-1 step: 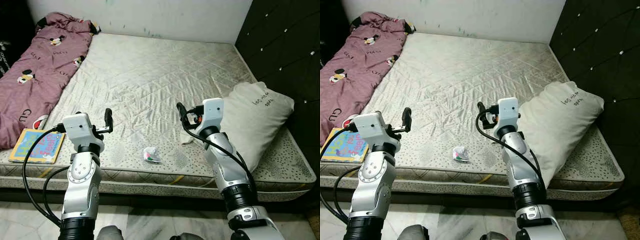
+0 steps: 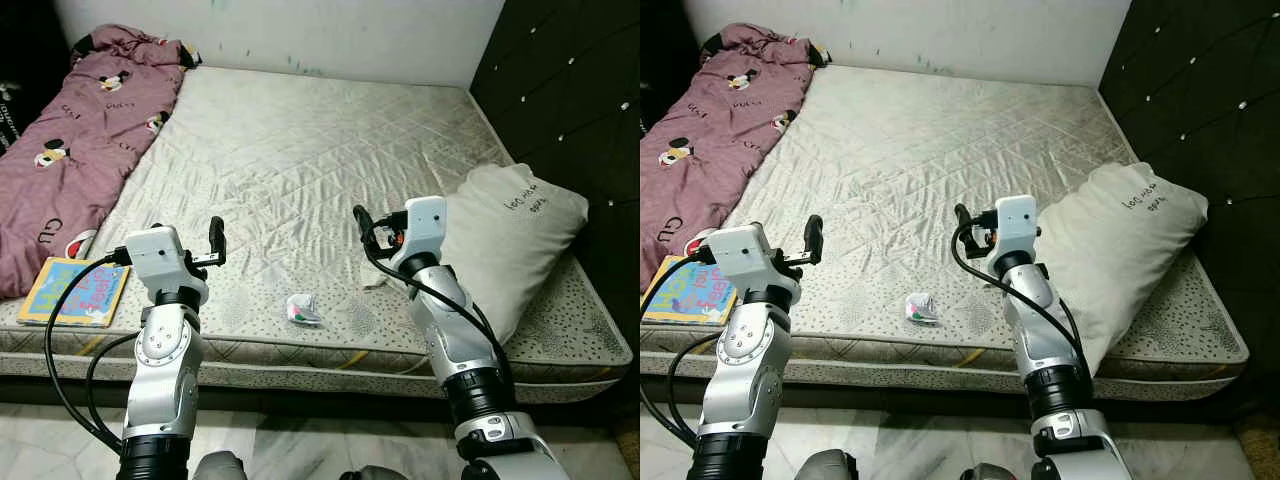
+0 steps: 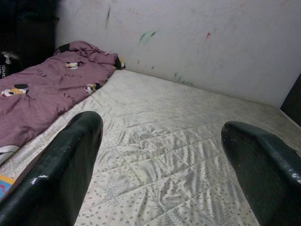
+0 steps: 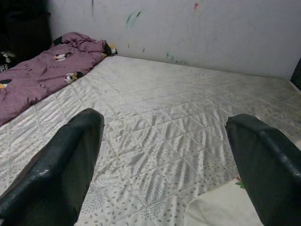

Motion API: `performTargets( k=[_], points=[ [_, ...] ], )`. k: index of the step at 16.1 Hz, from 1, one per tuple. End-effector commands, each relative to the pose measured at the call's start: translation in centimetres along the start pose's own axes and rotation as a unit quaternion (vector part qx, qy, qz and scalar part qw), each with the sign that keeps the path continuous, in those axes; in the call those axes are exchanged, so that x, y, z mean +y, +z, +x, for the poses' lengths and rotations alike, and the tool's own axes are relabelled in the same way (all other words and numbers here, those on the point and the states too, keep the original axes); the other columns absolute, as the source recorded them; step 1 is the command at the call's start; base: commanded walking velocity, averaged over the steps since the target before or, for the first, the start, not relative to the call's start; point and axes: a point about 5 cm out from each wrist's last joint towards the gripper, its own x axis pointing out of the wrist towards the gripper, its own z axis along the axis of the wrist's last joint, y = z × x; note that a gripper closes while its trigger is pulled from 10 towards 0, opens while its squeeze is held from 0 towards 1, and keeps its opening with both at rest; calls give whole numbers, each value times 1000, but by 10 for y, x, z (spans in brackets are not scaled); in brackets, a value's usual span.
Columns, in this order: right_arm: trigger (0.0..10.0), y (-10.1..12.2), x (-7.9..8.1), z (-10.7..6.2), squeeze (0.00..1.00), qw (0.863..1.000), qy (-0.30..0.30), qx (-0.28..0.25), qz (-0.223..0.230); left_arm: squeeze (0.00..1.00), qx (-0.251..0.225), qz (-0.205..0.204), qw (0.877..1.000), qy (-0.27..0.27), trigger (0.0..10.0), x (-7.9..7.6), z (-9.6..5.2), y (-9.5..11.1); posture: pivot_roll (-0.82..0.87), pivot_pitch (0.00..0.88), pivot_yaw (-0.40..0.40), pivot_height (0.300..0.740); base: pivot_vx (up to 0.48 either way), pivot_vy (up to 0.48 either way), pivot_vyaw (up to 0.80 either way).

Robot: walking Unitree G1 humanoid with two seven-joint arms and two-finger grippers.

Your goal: Clean up the room

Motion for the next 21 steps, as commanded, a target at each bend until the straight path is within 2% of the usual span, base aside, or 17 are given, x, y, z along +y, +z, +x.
performTargets(
  k=[1, 6, 12, 19, 21],
  points=[
    [10000, 3, -2, 2, 0, 1000, -5, -4, -3, 0, -4, 2, 1000, -1, 10000, -1, 2, 2, 66, 0, -61, 740, 0, 0, 0],
    [10000, 2, -2, 3, 0, 1000, -6, -2, -2, 0, -4, 3, 1000, -2, 10000, -1, 2, 3, 68, 0, -60, 740, 0, 0, 0],
    [10000, 0, -3, 3, 0, 1000, -10, 5, -1, 0, -3, 2, 1000, -4, 10000, -2, 2, 2, 67, 0, -61, 740, 0, 0, -800],
    [10000, 0, -1, 3, 0, 1000, -2, 4, -12, 0, -1, 3, 1000, -5, 10000, -2, 3, 2, 68, 0, -62, 740, 0, 0, 0],
    [10000, -2, -1, 4, 0, 1000, -7, 12, -27, 0, -1, 4, 1000, -6, 10000, -3, 3, 1, 68, 0, -62, 740, 0, 0, 0]
  ],
)
